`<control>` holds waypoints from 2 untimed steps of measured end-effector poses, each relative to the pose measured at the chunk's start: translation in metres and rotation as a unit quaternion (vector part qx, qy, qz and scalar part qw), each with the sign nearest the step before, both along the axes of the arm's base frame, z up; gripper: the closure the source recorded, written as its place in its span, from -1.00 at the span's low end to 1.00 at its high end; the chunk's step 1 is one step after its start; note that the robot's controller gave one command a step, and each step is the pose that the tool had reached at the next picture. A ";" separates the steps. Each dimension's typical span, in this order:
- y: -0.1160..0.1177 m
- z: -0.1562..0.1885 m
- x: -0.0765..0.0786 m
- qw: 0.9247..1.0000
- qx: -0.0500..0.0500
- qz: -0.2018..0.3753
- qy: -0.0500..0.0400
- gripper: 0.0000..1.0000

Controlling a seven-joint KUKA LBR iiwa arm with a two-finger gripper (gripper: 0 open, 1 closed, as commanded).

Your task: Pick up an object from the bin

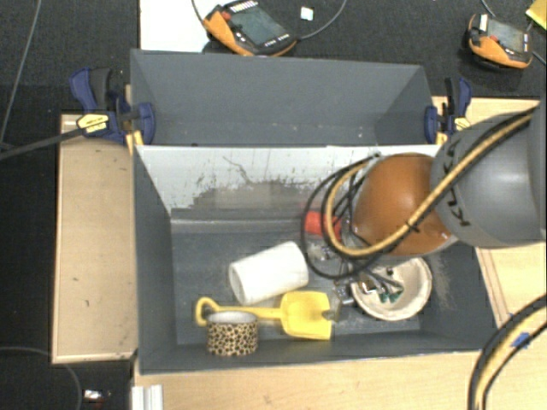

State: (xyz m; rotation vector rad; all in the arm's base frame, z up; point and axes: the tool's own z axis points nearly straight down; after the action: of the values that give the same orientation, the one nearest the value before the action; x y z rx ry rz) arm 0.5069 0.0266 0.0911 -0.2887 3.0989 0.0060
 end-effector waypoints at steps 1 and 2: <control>-0.016 0.033 0.056 0.998 -0.002 0.065 -0.005 -1.00; 0.016 -0.022 0.009 1.000 0.000 0.010 0.005 -1.00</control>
Offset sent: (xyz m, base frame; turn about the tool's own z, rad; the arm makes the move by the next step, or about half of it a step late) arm 0.0099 0.0145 -0.0211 -0.0194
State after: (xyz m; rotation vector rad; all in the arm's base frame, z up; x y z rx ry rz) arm 0.5157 0.0424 0.0687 -0.3215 3.1064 0.0086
